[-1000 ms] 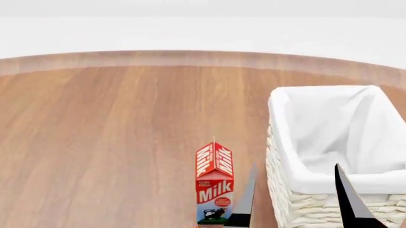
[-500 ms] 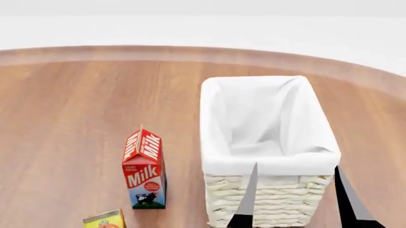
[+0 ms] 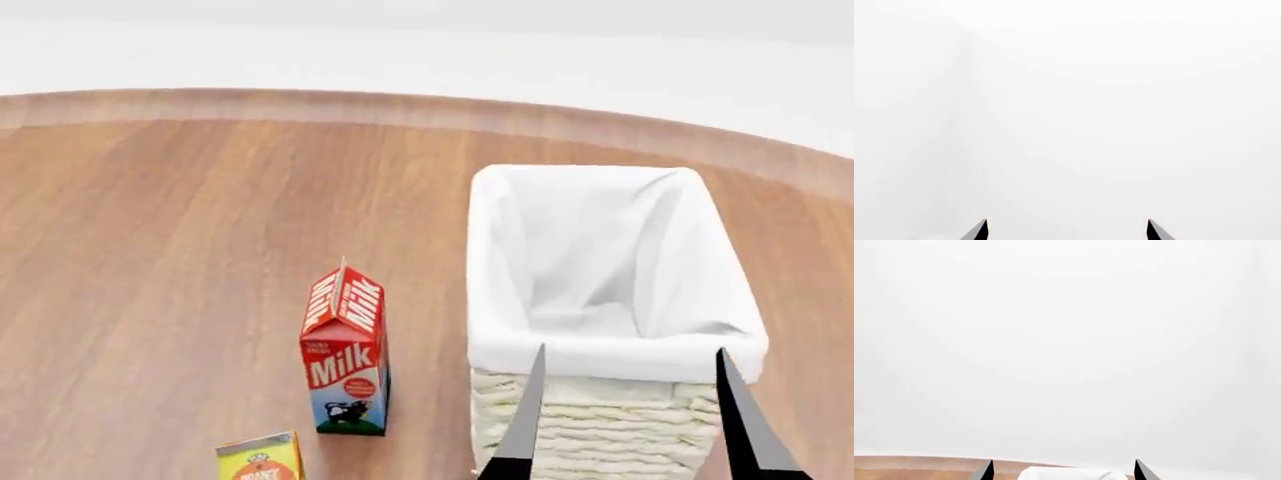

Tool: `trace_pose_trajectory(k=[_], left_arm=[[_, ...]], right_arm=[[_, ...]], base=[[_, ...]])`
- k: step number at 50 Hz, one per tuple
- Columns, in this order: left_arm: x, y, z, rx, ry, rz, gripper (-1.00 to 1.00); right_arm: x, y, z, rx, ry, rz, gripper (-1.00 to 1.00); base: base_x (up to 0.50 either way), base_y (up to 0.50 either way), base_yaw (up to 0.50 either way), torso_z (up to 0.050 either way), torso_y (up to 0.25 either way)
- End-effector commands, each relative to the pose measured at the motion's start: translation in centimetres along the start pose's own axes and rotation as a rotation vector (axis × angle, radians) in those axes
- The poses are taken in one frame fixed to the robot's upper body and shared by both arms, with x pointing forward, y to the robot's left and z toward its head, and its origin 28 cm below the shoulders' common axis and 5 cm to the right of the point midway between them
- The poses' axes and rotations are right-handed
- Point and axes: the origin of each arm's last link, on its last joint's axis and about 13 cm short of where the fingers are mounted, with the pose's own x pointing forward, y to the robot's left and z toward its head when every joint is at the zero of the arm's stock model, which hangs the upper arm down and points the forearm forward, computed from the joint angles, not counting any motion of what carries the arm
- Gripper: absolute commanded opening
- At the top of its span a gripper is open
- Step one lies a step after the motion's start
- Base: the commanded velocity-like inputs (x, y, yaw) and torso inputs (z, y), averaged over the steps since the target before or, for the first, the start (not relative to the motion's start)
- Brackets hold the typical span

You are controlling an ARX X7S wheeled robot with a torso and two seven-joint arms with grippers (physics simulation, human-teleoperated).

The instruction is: Pick up the orange juice, and put it in the basket.

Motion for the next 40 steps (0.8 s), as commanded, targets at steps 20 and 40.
trace_pose_trajectory(k=[20,40], left_arm=[[0.02,0.03,0.21,-0.002,-0.005,0.004,1.0],[-0.1,0.0,0.31,-0.003,-0.026,-0.012,1.0]], right_arm=[[-0.04,0.22,0.02,-0.013,-0.004,0.03,1.0],[0.09,0.08,0.04,0.022,-0.015,0.02,1.0]], base=[[0.0,0.0,0.5,0.0,0.0],[0.0,0.0,0.07,0.037,0.016]])
